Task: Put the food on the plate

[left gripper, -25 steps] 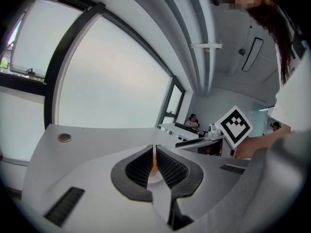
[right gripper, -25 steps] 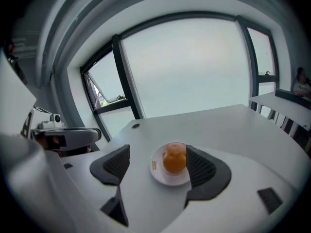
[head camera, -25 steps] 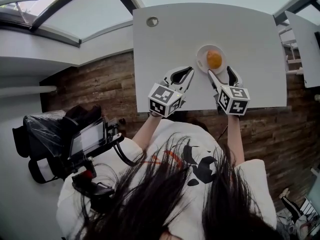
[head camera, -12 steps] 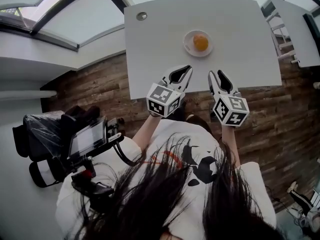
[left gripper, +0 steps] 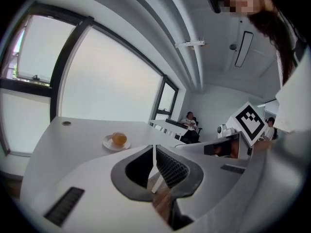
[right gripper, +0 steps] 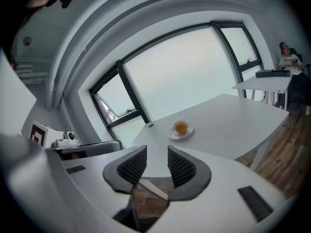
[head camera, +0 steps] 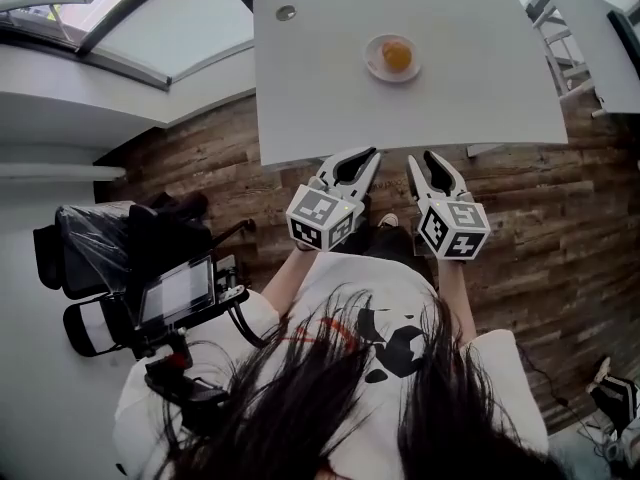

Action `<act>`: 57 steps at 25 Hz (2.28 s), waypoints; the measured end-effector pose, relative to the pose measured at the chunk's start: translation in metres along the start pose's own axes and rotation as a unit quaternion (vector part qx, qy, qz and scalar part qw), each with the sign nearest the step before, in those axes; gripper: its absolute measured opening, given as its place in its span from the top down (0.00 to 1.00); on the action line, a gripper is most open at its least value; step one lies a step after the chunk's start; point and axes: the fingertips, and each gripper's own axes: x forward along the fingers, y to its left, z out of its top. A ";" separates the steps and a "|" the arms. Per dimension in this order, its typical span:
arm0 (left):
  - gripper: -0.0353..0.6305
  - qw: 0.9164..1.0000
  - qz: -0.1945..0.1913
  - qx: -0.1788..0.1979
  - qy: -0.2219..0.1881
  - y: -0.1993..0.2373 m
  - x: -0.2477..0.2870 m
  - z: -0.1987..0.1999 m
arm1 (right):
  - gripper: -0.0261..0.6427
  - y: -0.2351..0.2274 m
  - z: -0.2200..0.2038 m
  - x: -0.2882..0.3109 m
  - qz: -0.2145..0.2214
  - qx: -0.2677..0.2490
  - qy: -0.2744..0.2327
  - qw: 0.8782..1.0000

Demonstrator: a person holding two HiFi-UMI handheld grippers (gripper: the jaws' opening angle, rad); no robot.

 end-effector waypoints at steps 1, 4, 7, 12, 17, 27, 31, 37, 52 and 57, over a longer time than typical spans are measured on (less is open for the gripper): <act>0.94 1.000 0.002 0.001 0.000 -0.003 -0.006 -0.002 | 0.75 0.002 -0.004 -0.004 0.000 0.001 0.000 1.000; 0.94 1.000 0.006 0.005 -0.002 -0.008 -0.020 -0.003 | 0.75 0.010 -0.011 -0.014 0.000 0.001 -0.003 1.000; 0.94 1.000 0.006 0.011 -0.004 -0.019 -0.027 -0.005 | 0.75 0.013 -0.017 -0.025 0.002 0.001 -0.008 1.000; 0.94 1.000 -0.009 0.027 -0.008 -0.033 -0.042 -0.003 | 0.75 0.020 -0.019 -0.034 -0.004 0.003 -0.020 1.000; 0.94 0.999 -0.024 0.042 -0.016 -0.045 -0.075 -0.005 | 0.75 0.041 -0.023 -0.048 -0.011 0.002 -0.037 0.999; 0.94 0.997 -0.057 0.044 -0.039 -0.061 -0.225 -0.050 | 0.75 0.167 -0.089 -0.103 -0.029 0.009 -0.067 0.997; 0.94 0.997 -0.067 0.032 -0.030 -0.069 -0.232 -0.063 | 0.75 0.172 -0.104 -0.117 -0.037 0.023 -0.061 0.997; 0.94 0.997 -0.073 0.007 -0.016 -0.073 -0.262 -0.093 | 0.75 0.200 -0.135 -0.146 -0.051 0.029 -0.053 0.997; 0.94 0.996 -0.050 -0.032 -0.061 -0.094 -0.318 -0.111 | 0.75 0.252 -0.171 -0.196 -0.031 -0.004 -0.037 0.999; 0.94 0.997 -0.035 -0.033 -0.062 -0.125 -0.331 -0.124 | 0.75 0.254 -0.189 -0.221 -0.010 -0.011 -0.027 1.000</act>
